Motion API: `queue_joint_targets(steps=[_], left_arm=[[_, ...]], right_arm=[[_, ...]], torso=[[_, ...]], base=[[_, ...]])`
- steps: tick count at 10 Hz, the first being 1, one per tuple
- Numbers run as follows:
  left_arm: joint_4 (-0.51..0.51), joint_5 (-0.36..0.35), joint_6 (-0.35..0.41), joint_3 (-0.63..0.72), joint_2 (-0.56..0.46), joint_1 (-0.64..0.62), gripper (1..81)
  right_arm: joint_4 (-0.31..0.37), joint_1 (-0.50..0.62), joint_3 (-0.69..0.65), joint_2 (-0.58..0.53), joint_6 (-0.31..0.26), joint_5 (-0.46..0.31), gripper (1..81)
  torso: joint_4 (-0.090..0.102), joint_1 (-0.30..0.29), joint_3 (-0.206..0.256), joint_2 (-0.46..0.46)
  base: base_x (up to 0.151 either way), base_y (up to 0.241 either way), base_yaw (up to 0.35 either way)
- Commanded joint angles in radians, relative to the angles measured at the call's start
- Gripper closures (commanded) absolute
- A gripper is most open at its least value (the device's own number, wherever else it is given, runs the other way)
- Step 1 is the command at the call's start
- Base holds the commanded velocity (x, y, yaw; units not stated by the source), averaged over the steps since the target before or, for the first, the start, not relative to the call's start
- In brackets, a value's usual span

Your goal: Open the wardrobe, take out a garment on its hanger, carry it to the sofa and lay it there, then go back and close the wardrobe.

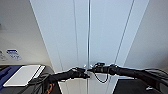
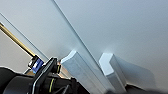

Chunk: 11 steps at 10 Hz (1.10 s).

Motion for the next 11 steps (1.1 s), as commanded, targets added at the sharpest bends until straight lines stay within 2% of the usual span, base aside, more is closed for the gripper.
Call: queue_joint_targets(steps=[1, 3, 5, 11], left_arm=[[0.013, -0.024, 0.003, 0.014, 0.035, -0.195, 1.0], [0.002, -0.027, 0.001, 0.046, 0.064, -0.197, 1.0], [-0.019, -0.026, 0.000, 0.171, 0.053, -0.189, 1.0], [-0.009, -0.021, -0.002, 0.607, -0.104, -0.078, 1.0]], right_arm=[[-0.002, 0.136, 0.008, 0.068, 0.004, -0.005, 1.0], [-0.003, 0.115, 0.018, 0.073, 0.003, -0.005, 1.0], [-0.003, 0.078, 0.074, 0.048, 0.003, 0.011, 1.0], [-0.006, -0.020, 0.325, -0.073, -0.006, 0.077, 1.0]], torso=[[0.000, 0.000, 0.000, 0.000], [0.000, 0.000, 0.000, 0.000], [0.000, 0.000, 0.000, 0.000], [0.000, 0.002, 0.000, 0.001]], base=[[0.000, 0.000, 0.000], [0.000, 0.000, 0.000], [0.000, 0.000, 0.000], [0.000, 0.000, 0.000]])
